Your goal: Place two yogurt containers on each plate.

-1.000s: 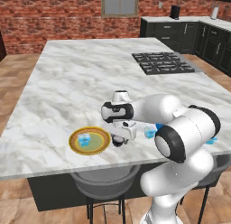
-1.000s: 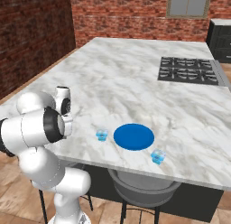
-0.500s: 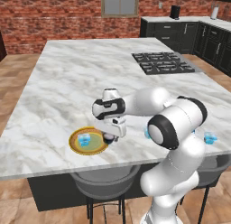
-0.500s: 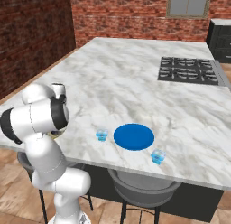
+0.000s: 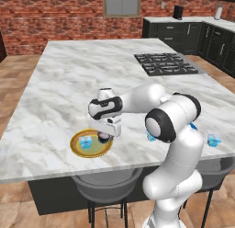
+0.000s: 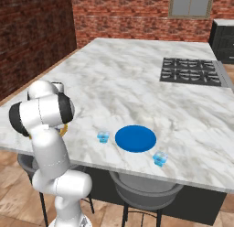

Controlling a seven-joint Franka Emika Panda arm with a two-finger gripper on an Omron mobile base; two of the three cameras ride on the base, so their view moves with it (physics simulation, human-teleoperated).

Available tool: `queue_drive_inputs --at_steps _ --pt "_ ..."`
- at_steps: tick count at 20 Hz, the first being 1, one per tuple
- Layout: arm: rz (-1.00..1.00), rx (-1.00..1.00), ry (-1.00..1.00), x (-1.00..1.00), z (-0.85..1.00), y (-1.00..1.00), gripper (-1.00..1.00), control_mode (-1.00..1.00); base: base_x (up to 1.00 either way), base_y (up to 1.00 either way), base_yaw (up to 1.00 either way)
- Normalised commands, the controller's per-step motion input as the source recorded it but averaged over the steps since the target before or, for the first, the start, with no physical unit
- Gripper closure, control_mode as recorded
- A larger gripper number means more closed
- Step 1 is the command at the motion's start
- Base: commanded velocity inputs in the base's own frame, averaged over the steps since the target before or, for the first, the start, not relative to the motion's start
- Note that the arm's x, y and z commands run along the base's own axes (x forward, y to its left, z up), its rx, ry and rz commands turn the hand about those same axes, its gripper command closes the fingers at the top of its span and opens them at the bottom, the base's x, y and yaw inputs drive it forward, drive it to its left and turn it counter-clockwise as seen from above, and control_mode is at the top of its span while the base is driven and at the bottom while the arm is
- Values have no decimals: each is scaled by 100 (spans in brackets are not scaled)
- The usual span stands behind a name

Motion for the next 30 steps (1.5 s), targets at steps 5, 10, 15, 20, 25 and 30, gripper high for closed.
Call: queue_drive_inputs --at_steps 5,10,15,20,25,30 --pt "0 0 -2 18 -14 29 100 -100 0 0 0" --pt "0 0 0 10 -27 21 100 -100 0 0 0" --pt "0 -1 0 10 -27 1 100 -100 0 0 0" --pt "0 0 0 17 -18 0 100 -100 0 0 0" --pt "0 0 0 9 -10 1 100 -100 0 0 0" --pt "0 0 0 -10 -8 6 -100 -100 0 0 0"
